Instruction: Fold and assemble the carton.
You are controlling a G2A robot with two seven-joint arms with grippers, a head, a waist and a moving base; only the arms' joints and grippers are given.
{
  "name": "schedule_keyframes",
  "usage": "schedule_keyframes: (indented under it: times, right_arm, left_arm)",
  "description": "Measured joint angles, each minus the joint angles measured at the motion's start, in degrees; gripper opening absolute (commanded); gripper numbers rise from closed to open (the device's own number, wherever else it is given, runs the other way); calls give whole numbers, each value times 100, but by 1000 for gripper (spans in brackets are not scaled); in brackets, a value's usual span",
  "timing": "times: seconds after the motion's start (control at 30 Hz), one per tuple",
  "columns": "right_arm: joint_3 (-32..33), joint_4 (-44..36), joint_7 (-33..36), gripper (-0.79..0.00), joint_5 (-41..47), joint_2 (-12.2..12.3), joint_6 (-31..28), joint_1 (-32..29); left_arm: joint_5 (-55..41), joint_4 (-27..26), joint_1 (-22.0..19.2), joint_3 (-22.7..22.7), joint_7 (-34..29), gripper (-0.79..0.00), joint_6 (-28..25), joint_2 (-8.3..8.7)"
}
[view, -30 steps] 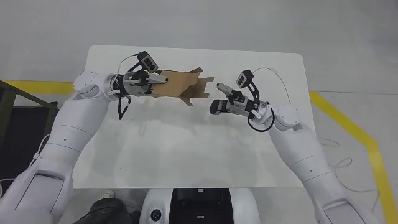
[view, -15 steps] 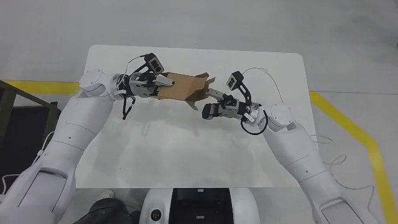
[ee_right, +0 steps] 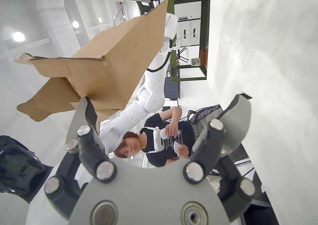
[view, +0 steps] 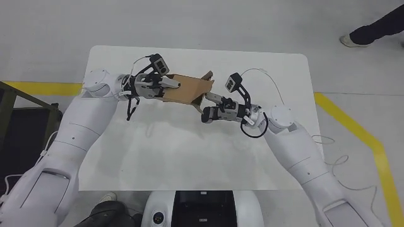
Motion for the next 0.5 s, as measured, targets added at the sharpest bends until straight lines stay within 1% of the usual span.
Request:
schedule_keyframes:
  times: [0.5]
  right_arm:
    - [-63,-36,25,0,-81,-22,10,11]
  left_arm:
    - [181,56,-93,26,42,-785,-40,-90]
